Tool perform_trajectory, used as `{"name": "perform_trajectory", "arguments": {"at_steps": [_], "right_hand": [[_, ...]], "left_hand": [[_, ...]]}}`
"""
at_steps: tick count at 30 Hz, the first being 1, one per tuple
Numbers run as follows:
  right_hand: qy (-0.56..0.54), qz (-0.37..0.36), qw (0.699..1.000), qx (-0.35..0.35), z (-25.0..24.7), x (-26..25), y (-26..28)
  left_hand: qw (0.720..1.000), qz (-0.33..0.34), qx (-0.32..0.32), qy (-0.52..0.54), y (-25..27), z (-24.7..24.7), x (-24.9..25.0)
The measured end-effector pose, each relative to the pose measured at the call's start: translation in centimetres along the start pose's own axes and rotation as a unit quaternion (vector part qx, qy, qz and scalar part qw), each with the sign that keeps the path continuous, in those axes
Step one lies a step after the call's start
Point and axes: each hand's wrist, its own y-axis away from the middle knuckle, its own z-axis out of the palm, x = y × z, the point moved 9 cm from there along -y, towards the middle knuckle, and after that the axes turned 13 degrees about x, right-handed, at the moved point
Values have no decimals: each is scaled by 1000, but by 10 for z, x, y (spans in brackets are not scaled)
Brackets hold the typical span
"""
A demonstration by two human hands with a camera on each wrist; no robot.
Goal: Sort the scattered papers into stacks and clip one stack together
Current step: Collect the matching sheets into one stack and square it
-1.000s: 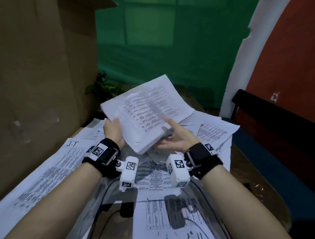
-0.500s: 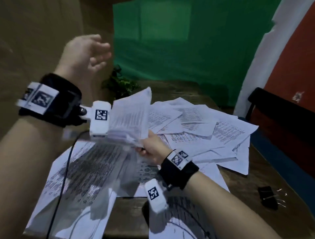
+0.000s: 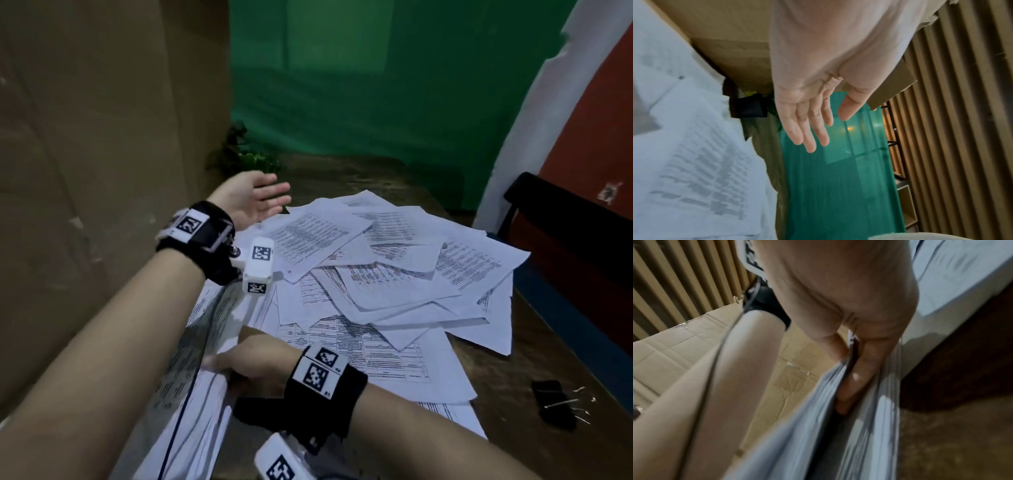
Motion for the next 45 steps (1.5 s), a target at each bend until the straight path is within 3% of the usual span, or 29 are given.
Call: {"name": "perform_trajectory", "arguments": {"at_steps": [3, 5, 6, 7, 9, 10, 11, 16, 20, 23, 26, 28, 30, 33, 36, 38, 42, 45], "right_hand": [[-25, 5, 999, -24, -24, -18, 21], [63, -119, 991, 9, -61, -51, 12], [40, -111, 990, 74, -92, -55, -7], [-50, -56, 987, 145, -125, -54, -22], [-128, -53, 939, 316, -193, -59, -45], [-133, -50, 917, 373, -218, -61, -52], [-124, -41, 915, 382, -230, -64, -57], [-197, 23, 933, 300, -226, -56, -88], [-266, -72, 934, 226, -235, -81, -75], [-387, -143, 897, 156, -265, -94, -48], [-465, -170, 860, 126, -289, -84, -33], [-482, -147, 849, 157, -293, -69, -34], [-442, -127, 868, 187, -288, -62, -38], [-332, -101, 897, 274, -289, -48, -42], [-247, -31, 917, 313, -292, -28, -54], [-169, -30, 929, 328, -295, -27, -56], [-245, -107, 933, 242, -287, -44, -48], [-300, -84, 933, 180, -282, -41, -47]], "left_hand": [[999, -35, 12, 38, -15, -6, -28], [995, -41, 15, 93, -20, -10, -37], [992, -42, 19, 115, -21, -13, -41], [990, -46, 27, 134, -25, -17, -49], [984, -62, 42, 162, -33, -26, -69], [980, -72, 42, 179, -37, -29, -81], [977, -82, 47, 192, -41, -34, -93], [967, -67, 143, 202, -50, -58, -132], [955, -30, 164, 244, -52, -65, -134], [952, 4, 194, 236, -54, -74, -131], [969, -29, 126, 209, -55, -56, -135], [989, -41, 76, 116, -51, -38, -140], [998, -39, 49, 22, -45, -23, -146], [997, -62, 18, -39, -35, -7, -160], [997, -56, 25, -42, -37, -8, -159], [998, -18, 57, -16, -38, -12, -151], [995, 25, 92, 28, -42, -19, -139], [998, 15, 63, -9, -46, -17, -135]]}}
